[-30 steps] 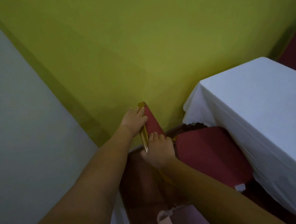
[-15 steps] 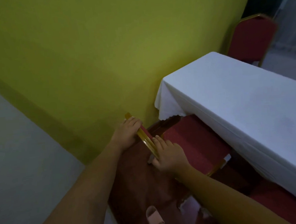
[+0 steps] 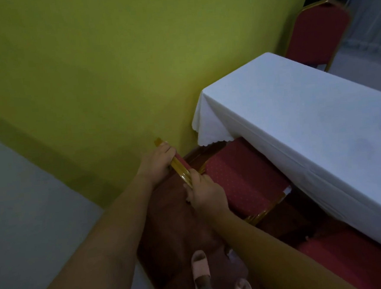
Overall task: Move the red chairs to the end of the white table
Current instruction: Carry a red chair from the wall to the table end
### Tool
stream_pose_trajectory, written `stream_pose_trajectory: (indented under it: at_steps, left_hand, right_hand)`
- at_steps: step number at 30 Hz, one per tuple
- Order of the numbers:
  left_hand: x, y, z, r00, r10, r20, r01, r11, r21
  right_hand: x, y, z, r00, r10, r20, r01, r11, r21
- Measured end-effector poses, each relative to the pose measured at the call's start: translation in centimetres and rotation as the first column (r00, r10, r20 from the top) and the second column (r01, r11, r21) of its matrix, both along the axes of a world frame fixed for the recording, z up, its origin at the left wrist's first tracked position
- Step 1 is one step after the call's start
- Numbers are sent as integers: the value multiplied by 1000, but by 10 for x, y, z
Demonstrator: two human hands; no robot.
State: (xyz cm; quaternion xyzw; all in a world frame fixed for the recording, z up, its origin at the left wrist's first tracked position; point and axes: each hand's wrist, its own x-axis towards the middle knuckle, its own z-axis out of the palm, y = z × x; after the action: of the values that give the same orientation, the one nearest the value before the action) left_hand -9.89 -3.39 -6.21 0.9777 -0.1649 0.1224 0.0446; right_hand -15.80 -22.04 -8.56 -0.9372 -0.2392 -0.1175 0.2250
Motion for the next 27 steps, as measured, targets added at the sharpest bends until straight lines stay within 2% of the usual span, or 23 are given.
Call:
stream_pose_trajectory:
  at_steps: [3, 6, 12, 15, 20, 27]
  left_hand:
    - [10, -3, -6, 999, 9, -38, -10, 1000, -12]
    - [17, -12, -7, 998, -18, -54, 18, 1000, 7]
    - [41, -23, -1, 990, -50, -133, 59, 997, 59]
    - [56, -25, 1, 992, -31, -120, 33, 999, 15]
    - [77, -27, 0, 994, -98, -58, 98, 995, 13]
    - [109, -35, -3, 990, -88, -107, 83, 995, -50]
  right_hand:
    - [10, -6, 0, 1000, -5, -8, 4, 999, -41]
    - [17, -21, 4, 989, -25, -145, 16, 998, -57]
    - [34, -34, 3, 980, -68, -186, 54, 995, -78]
    - [51, -31, 5, 979, -61, -192, 44, 995, -91]
    - [75, -46, 7, 984, -33, -173, 10, 991, -134]
    - [102, -50, 9, 982, -116, -149, 90, 981, -171]
